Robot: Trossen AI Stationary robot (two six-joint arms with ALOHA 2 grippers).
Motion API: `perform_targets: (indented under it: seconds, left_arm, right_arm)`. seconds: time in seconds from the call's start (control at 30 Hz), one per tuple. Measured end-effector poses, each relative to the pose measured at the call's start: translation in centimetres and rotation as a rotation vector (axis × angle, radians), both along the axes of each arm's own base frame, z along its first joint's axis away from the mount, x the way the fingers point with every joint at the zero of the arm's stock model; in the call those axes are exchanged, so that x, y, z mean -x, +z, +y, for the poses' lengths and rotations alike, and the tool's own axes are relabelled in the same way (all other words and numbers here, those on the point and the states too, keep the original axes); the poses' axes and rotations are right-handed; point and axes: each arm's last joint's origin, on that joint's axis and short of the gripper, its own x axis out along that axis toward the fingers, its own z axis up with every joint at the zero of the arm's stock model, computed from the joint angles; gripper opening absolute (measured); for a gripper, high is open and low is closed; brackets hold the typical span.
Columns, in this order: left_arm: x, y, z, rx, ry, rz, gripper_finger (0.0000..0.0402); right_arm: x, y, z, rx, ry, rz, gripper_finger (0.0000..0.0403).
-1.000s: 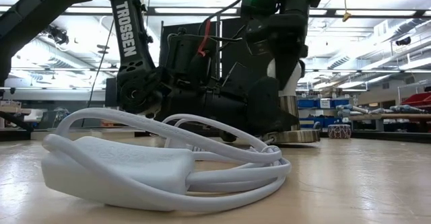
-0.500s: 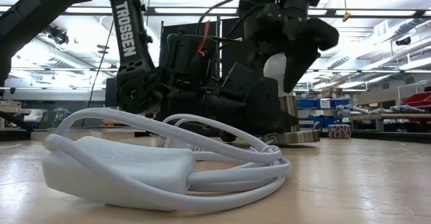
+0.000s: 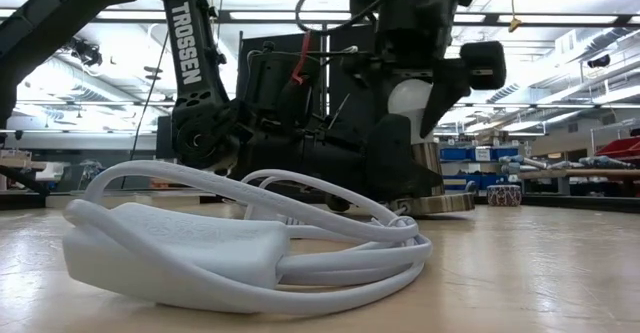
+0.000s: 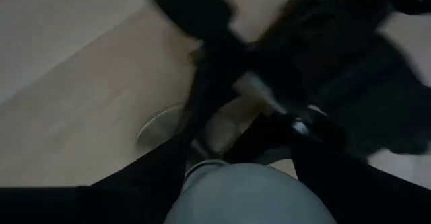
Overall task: Screw lightbulb
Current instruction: Remove the lightbulb on the desk lamp
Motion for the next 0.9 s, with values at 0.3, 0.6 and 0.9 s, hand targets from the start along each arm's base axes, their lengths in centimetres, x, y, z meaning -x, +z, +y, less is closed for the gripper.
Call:
perform_targets:
  seconds: [0.3, 0.6, 0.9]
  left_arm:
    - [0.0, 0.0, 0.0, 0.015, 0.001, -0.004, 0.0198]
    - [0.0, 0.0, 0.0, 0.012, 0.000, -0.003, 0.0198]
    - [0.0, 0.0, 0.0, 0.025, 0.002, -0.006, 0.0198]
  right_arm:
    - [-0.3, 0.6, -0.1, -0.040, -0.358, 0.018, 0.0341]
    - [-1.0, 3.8, -0.5, -0.194, -0.829, 0.002, 0.0367]
    - [0.0, 4.1, -1.8, -0.326, -1.387, 0.115, 0.0367]
